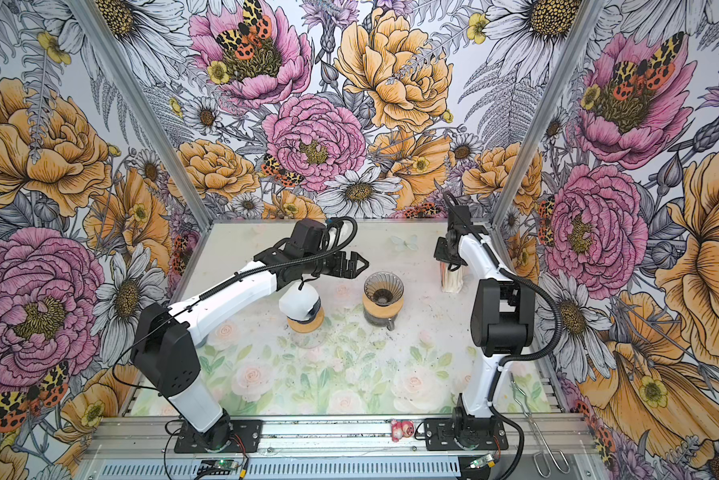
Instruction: Place the coffee filter in the dripper
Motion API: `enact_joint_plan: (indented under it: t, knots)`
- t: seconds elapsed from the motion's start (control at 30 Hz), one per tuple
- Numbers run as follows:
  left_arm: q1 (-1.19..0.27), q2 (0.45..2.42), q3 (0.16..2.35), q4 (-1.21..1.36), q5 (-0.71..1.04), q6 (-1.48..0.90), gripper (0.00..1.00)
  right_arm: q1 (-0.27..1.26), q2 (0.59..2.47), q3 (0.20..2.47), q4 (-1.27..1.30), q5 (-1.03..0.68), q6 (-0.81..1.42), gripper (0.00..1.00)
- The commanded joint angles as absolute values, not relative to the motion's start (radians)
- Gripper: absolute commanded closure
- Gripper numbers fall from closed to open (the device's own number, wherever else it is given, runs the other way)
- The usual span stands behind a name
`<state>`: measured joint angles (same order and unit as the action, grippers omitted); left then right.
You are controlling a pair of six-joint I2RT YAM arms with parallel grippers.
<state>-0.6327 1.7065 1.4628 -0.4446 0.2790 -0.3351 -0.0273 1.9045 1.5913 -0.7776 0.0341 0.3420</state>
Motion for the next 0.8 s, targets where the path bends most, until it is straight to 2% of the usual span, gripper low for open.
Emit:
enact_joint_plan:
  t: [0.0,0.2,0.3,0.4,0.63,0.77]
  knots:
    - [-0.643,1.710,1.492,-0.443,0.296,-0.337,0.01,-0.032,1.850,1.584,-0.778,0.049,0.340,0.85]
    - [-0.644,1.709,1.495,-0.445,0.294,-0.336,0.01,-0.033,1.845,1.568,-0.776,0.047,0.338,0.87]
    - [-0.646,1.710,1.494,-0.445,0.294,-0.336,0.01,-0.035,1.835,1.563,-0.777,0.035,0.331,0.77]
    - [-0.648,1.712,1.495,-0.445,0.294,-0.337,0.01,-0.034,1.822,1.559,-0.776,0.026,0.328,0.75]
    - [-0.652,1.710,1.499,-0.447,0.291,-0.337,0.01,-0.042,1.804,1.539,-0.775,0.012,0.322,0.84]
    - [-0.653,1.710,1.500,-0.451,0.289,-0.336,0.01,-0.046,1.812,1.532,-0.776,0.002,0.320,0.84]
